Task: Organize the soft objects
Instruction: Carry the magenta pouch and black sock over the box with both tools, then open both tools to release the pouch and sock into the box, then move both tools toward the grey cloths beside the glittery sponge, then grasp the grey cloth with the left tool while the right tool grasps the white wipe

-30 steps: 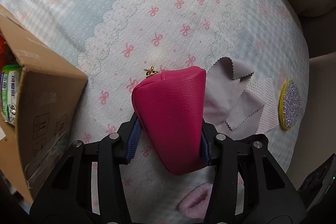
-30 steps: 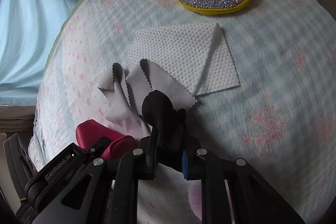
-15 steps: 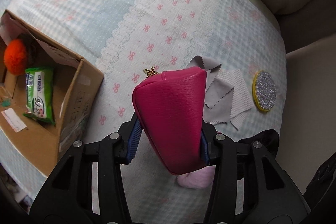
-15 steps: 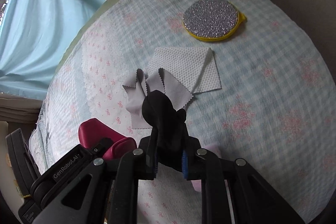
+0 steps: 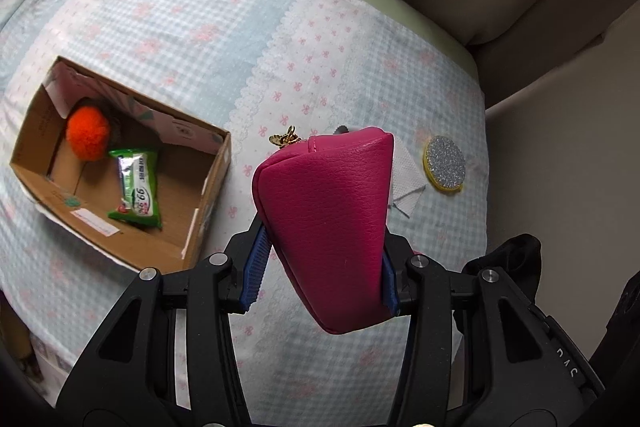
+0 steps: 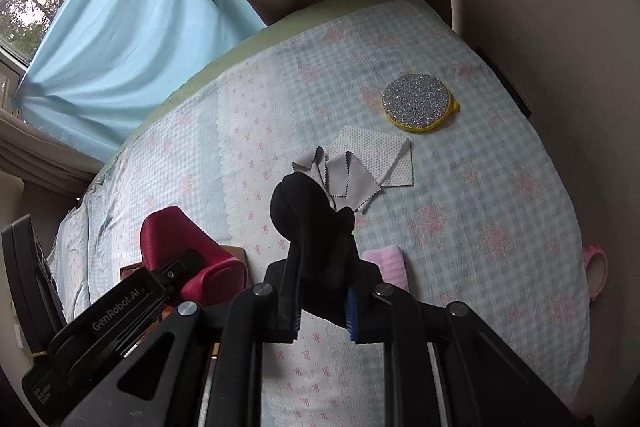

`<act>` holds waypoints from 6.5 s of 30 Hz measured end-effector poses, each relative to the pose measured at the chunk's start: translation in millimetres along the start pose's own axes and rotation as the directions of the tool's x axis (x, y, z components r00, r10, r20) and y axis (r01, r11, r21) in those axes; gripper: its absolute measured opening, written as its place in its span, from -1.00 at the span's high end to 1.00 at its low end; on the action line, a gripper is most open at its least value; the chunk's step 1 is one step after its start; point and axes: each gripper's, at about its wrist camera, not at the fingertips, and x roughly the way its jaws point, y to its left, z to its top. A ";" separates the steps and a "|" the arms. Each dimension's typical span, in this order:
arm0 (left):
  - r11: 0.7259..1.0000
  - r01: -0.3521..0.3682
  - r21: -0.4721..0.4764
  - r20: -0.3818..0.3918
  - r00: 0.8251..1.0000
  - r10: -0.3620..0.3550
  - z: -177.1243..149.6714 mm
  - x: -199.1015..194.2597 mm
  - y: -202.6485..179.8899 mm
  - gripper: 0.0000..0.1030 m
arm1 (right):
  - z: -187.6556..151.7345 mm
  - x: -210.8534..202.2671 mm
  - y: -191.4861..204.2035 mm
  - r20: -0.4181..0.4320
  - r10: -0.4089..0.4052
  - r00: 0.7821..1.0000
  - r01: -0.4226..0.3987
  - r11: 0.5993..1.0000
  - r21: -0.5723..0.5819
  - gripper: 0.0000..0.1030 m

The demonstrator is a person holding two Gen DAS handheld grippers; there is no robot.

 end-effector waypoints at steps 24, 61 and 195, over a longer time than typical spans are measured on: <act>0.992 -0.010 0.122 0.054 0.999 0.004 57.7 -119.3 187.7 0.17 | -84.5 -53.5 200.6 0.087 0.034 0.996 -0.015 0.977 -0.213 0.70; 0.777 -0.109 0.621 -0.205 0.933 0.295 52.6 74.7 251.0 -0.43 | -82.4 213.0 259.1 -0.348 -0.170 0.922 0.065 0.953 -0.294 0.62; 0.848 0.100 0.521 -0.052 0.995 -0.086 31.9 237.3 -65.6 0.86 | 85.5 223.4 -71.4 0.080 0.054 0.995 -0.034 0.972 -0.233 0.85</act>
